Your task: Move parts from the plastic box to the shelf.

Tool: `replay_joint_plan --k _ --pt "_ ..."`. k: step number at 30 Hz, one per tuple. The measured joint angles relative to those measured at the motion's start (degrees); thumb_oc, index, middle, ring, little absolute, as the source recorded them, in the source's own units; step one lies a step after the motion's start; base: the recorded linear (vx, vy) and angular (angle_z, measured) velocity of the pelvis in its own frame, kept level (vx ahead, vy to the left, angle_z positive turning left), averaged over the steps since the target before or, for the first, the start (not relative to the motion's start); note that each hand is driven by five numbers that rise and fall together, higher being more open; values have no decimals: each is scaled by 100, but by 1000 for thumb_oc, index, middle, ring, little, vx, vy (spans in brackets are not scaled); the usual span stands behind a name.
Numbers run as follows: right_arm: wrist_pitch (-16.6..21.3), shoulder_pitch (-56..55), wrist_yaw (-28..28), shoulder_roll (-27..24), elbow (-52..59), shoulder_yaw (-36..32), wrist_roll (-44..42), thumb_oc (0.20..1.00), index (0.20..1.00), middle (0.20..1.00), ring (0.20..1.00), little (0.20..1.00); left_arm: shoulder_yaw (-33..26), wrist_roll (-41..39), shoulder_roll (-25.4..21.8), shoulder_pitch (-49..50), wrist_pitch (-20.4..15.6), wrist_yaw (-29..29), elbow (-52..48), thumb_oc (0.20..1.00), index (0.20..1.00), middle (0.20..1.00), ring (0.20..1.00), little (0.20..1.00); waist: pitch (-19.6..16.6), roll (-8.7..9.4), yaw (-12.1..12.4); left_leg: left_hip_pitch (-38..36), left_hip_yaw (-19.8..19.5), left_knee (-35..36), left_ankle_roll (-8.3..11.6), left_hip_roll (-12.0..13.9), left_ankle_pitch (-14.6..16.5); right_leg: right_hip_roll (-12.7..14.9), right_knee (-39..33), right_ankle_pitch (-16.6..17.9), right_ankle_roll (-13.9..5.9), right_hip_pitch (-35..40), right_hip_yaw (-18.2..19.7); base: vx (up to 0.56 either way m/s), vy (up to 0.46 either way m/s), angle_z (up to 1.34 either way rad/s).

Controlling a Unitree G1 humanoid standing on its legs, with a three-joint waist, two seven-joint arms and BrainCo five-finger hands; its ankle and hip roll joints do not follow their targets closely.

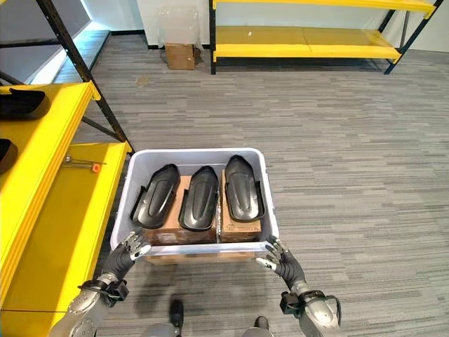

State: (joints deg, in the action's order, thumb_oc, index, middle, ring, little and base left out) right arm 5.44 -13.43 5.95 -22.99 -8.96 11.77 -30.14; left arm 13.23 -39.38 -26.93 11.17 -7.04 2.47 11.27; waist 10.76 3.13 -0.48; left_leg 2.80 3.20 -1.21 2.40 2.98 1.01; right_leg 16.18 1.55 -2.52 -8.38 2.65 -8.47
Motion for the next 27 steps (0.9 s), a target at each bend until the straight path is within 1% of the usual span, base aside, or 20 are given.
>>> replay_joint_plan --k 1,2,4,6,7,8,10,11,12,14,16,19,20,22,24,25,27 --pt "19 26 -2 -23 274 -35 4 1000 1000 1000 1000 1000 -2 0 -18 -42 -12 0 -252 1000 1000 1000 1000 1000 59 55 7 55 30 -1 2 -13 11 9 -152 34 -51 0 -1 14 45 -9" --pt "41 67 -3 -26 335 -46 5 1000 1000 1000 1000 1000 -4 1 -18 -69 -18 1 -325 1000 1000 1000 1000 1000 83 93 9 62 46 -1 1 -7 12 -5 -215 35 -54 12 -1 8 53 -11" --pt "71 127 -32 -67 562 -184 13 1000 1000 1000 1000 1000 -20 2 -18 -182 -22 -2 -516 1000 1000 1000 1000 1000 105 116 -14 175 58 -27 6 10 15 -23 -331 29 -62 -32 -1 -13 25 -6" --pt "165 433 -176 -77 622 -470 138 1000 1000 1000 1000 1000 -20 10 -10 -437 -101 -7 -712 1000 1000 1000 1000 1000 194 98 -67 409 76 -161 14 63 19 -67 -400 30 -92 -177 30 -46 11 -7" --pt "182 564 -233 -102 627 -479 222 1000 1000 1000 1000 1000 -23 9 -15 -539 -116 -28 -779 1000 1000 1000 1000 1000 212 98 -73 483 84 -211 28 109 22 -111 -394 43 -108 -254 76 -101 -1 -17" --pt "229 872 -340 -266 822 -479 248 1000 1000 1000 1000 1000 -12 10 -12 -737 -212 -32 -855 1000 1000 1000 1000 1000 304 78 -73 696 96 -320 42 183 15 -182 -393 113 -81 -453 148 -131 7 -14" --pt "330 1369 -529 -346 843 -462 469 1000 1000 1000 1000 1000 -8 8 -18 -950 -254 -52 -985 1000 1000 1000 1000 1000 407 69 -131 953 92 -456 58 221 5 -225 -377 177 -74 -660 185 -119 8 -8" --pt "409 1657 -646 -347 844 -452 495 1000 1000 1000 1000 1000 23 10 -9 -1023 -316 -51 -1061 1000 1000 1000 1000 1000 505 40 -156 1075 88 -518 58 223 5 -222 -340 195 -72 -773 193 -83 5 -5" --pt "461 2075 -794 -348 859 -444 603 1000 1000 1000 1000 1000 8 9 -26 -1197 -342 -121 -1173 1000 1000 1000 1000 1000 712 -4 -152 1227 93 -616 64 214 1 -214 -340 263 -70 -886 217 -75 7 -3" --pt "502 2450 -908 -347 828 -412 678 1000 1000 1000 1000 1000 21 9 -23 -1324 -398 -164 -1255 1000 1000 1000 1000 1000 915 -32 -103 1299 96 -657 64 198 2 -197 -341 293 -80 -942 235 -60 9 -2" --pt "509 2804 -1125 -353 762 -205 705 1000 1000 1000 1000 1000 21 0 -22 -1490 -461 -276 -1289 1000 1000 1000 1000 1000 950 -58 -26 1435 89 -717 61 195 3 -198 -335 308 -79 -1047 234 -59 0 1" --pt "528 3399 -1306 -345 618 68 910 1000 1000 1000 1000 1000 84 -1 -16 -1736 -516 -309 -1348 1000 1000 1000 1000 1000 1102 -88 32 1544 65 -796 61 200 3 -201 -300 315 -81 -1133 227 -28 4 3" --pt "528 3424 -1307 -345 612 73 910 1000 1000 1000 1000 1000 90 -1 -15 -1753 -516 -309 -1348 1000 1000 1000 1000 1000 1103 -88 46 1547 64 -796 61 196 3 -197 -300 315 -81 -1133 225 -55 6 3" --pt "545 3784 -1537 -338 418 248 1128 1000 1000 1000 1000 1000 89 -3 -23 -1830 -603 -426 -1357 1000 1000 1000 1000 1000 1122 -84 148 1630 66 -848 57 185 6 -188 -284 315 -81 -1196 223 -48 3 1" --pt "546 3920 -1607 -335 301 297 1143 1000 1000 1000 1000 1000 92 -3 -30 -1869 -612 -449 -1357 1000 1000 1000 1000 1000 1208 -96 180 1645 55 -892 57 184 6 -190 -266 315 -81 -1186 222 -65 6 2" --pt "546 4192 -1756 -323 25 381 1193 1000 1000 1000 1000 1000 156 -3 -46 -1937 -614 -508 -1357 1000 1000 1000 1000 1000 1225 -112 163 1704 32 -915 55 185 7 -194 -262 315 -81 -1228 219 -47 11 9" --pt "543 4485 -1931 -318 -225 409 1338 1000 1000 1000 1000 1000 277 -3 -45 -2056 -620 -534 -1359 1000 1000 1000 1000 1000 1307 -184 167 1813 -46 -997 55 182 7 -199 -237 317 -83 -1256 163 -55 13 13"
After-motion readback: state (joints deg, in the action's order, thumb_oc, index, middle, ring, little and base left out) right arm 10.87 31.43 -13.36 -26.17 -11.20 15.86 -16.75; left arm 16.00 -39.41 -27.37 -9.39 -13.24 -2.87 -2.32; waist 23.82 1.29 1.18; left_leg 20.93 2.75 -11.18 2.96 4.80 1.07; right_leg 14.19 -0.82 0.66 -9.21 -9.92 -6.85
